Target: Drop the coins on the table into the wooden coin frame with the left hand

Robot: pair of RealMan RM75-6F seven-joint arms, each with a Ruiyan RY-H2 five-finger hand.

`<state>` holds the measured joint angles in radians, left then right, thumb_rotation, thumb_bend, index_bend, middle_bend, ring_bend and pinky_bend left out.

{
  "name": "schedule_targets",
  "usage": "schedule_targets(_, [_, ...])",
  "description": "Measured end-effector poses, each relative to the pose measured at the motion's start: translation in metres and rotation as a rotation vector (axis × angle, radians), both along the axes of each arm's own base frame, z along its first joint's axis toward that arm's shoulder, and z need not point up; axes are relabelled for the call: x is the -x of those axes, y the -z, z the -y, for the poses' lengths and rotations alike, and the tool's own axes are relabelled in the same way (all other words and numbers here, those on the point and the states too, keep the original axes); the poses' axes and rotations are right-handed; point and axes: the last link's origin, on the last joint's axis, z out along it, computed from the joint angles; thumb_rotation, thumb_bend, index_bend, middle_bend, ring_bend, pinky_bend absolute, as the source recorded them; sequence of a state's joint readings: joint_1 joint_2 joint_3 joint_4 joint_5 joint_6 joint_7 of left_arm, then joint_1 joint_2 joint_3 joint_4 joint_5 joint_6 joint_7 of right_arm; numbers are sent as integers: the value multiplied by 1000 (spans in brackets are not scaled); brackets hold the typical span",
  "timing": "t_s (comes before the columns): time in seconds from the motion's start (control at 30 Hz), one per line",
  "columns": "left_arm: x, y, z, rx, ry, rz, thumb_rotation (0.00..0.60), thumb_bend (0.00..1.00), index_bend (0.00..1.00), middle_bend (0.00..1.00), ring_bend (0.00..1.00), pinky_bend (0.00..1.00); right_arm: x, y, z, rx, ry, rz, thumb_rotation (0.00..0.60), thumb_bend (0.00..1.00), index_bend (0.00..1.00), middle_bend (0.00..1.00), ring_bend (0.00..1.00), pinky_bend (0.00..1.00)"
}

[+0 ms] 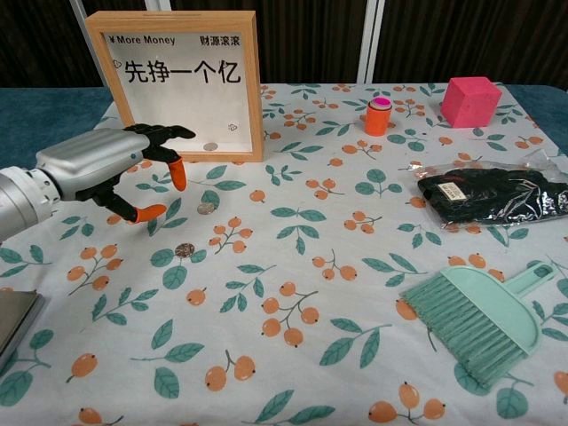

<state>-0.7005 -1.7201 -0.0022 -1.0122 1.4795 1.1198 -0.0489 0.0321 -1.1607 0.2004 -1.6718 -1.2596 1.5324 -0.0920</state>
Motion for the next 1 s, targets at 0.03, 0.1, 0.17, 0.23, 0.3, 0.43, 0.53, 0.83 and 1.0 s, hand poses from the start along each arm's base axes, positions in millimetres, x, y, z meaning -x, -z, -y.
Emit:
schedule_targets(0.03, [-2,2,-3,-4,5,-4,600,341,434,7,0,0,0,0,0,0,1,0,600,395,169,72,28,0])
schedule_targets(0.1, [-8,5,-9,-9,11,-8,600,348,432,6,0,0,0,0,0,0,1,1,600,394,169,72,28,0])
schedule_targets(0.17, [-11,8,-12,-9,13,-12,600,351,428,6,0,0,0,0,0,-1,1,1,600,394,169,72,28,0])
schedule_targets(0.23, [-13,11,-15,-5,14,-25,600,352,420,5,0,0,0,0,0,1,2,2,600,394,169,72,28,0])
schedule_targets(0.3, [-13,15,-16,5,18,-48,600,352,411,5,0,0,0,-1,0,3,2,1,600,395,169,72,28,0])
schedule_targets(0.43, [-13,24,-18,30,16,-88,600,352,388,5,0,0,0,-1,1,5,3,0,600,394,169,72,28,0])
schedule_targets(0.53, [-13,28,-19,37,16,-103,600,352,380,5,0,0,0,-1,1,7,4,0,600,394,169,72,28,0])
schedule_targets(0.83, [-17,33,-24,27,30,-127,600,352,374,5,0,0,1,-1,1,8,7,1,600,394,169,72,27,0])
schedule_targets(1.0, [-17,37,-23,39,32,-142,600,353,396,5,0,0,1,-1,1,9,10,2,600,395,169,72,28,0])
